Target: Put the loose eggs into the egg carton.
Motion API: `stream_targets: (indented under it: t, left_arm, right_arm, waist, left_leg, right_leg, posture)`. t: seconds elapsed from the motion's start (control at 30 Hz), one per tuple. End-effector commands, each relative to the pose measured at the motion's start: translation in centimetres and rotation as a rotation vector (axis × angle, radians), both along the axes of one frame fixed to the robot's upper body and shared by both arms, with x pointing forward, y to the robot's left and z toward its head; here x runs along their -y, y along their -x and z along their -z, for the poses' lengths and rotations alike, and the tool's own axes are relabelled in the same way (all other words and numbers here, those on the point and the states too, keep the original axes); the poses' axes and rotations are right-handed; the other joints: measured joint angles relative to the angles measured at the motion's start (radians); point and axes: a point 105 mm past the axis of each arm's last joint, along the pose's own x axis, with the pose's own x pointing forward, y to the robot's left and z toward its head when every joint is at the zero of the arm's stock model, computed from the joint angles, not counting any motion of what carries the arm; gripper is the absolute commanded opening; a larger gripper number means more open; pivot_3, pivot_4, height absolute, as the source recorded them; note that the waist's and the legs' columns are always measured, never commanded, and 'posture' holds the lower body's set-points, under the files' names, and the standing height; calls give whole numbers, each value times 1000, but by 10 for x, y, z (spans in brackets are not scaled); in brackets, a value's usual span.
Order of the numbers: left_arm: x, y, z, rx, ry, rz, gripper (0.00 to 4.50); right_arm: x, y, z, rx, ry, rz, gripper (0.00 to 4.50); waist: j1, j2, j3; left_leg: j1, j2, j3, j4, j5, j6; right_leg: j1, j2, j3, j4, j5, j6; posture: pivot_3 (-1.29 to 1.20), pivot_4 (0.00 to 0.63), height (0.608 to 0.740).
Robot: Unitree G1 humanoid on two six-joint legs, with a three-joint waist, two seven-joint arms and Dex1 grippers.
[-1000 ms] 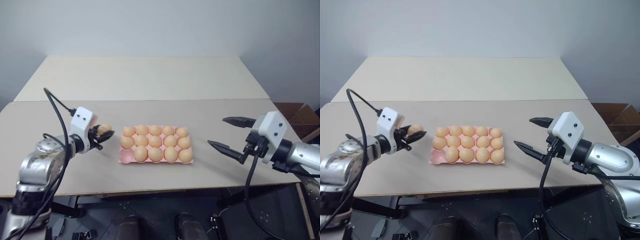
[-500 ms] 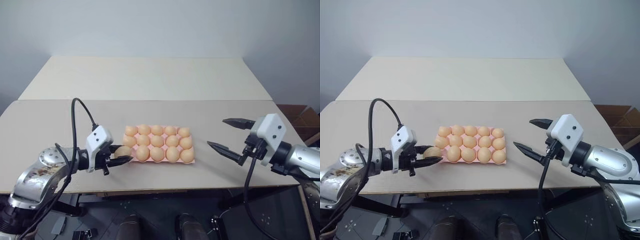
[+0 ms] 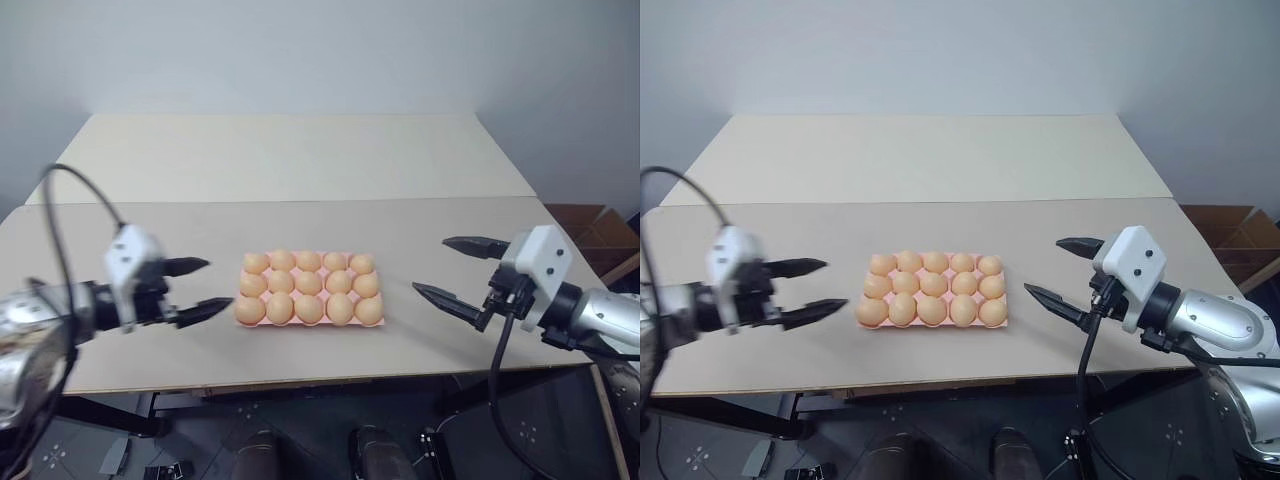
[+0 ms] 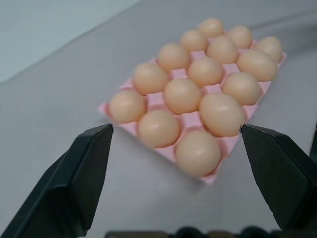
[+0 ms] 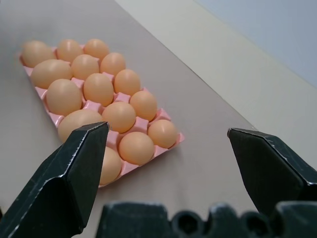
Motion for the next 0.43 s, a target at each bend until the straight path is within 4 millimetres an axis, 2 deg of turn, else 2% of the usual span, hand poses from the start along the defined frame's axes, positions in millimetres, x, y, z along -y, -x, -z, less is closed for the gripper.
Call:
stream_targets:
  t: [0.03, 0.2, 0.43]
  left_arm:
    - [-25, 16, -17, 70, 9, -15, 4462]
    - [-48, 46, -7, -8, 44, -51, 4462]
    - [-40, 55, 0, -28, 84, -59, 4462]
  right_arm:
    - [5, 2, -11, 42, -13, -47, 4500]
    - [15, -3, 3, -9, 5, -69, 4500]
    - [17, -7, 8, -20, 13, -71, 4500]
  waist:
    - [1, 0, 0]
    - [6, 0, 0]
    - [14, 0, 0]
  left_leg:
    - [0, 0, 0, 0, 0, 0]
    - [0, 0, 1, 1, 0, 0]
    - [0, 1, 1, 1, 0, 0]
  right_leg:
    - [0, 0, 0, 0, 0, -1]
    - [0, -1, 0, -1, -2, -1]
    - [0, -1, 0, 0, -2, 0]
  posture:
    - [0, 150, 740]
    - [0, 150, 740]
    - [0, 150, 740]
